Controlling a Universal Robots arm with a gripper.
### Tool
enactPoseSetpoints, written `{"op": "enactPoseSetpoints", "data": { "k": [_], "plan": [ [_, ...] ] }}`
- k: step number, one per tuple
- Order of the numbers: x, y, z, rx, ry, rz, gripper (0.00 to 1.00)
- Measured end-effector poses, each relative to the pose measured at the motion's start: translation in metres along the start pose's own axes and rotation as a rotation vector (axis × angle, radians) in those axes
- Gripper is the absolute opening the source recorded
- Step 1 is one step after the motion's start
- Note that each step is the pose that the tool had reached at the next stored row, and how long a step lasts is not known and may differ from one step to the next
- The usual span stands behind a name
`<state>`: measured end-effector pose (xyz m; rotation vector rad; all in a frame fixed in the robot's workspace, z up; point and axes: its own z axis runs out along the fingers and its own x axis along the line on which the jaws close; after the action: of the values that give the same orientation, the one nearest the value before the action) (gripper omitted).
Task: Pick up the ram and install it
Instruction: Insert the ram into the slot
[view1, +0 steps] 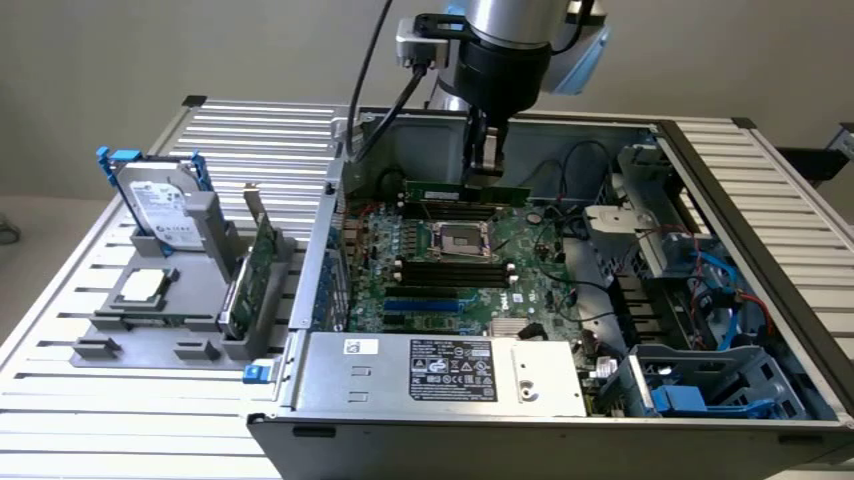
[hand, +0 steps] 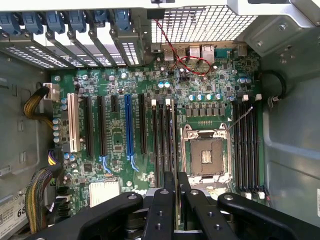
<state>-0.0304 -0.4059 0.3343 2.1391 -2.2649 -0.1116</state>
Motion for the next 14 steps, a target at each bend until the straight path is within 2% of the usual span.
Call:
{"op": "enactPoseSetpoints", "data": {
  "k": [5, 14],
  "plan": [
    [0.000, 0.0000, 0.0000, 0.0000, -0.0001, 0.000, 0.15],
    [0.001, -0.0010, 0.0158, 0.0000, 0.0000, 0.000, 0.15]
  ]
}}
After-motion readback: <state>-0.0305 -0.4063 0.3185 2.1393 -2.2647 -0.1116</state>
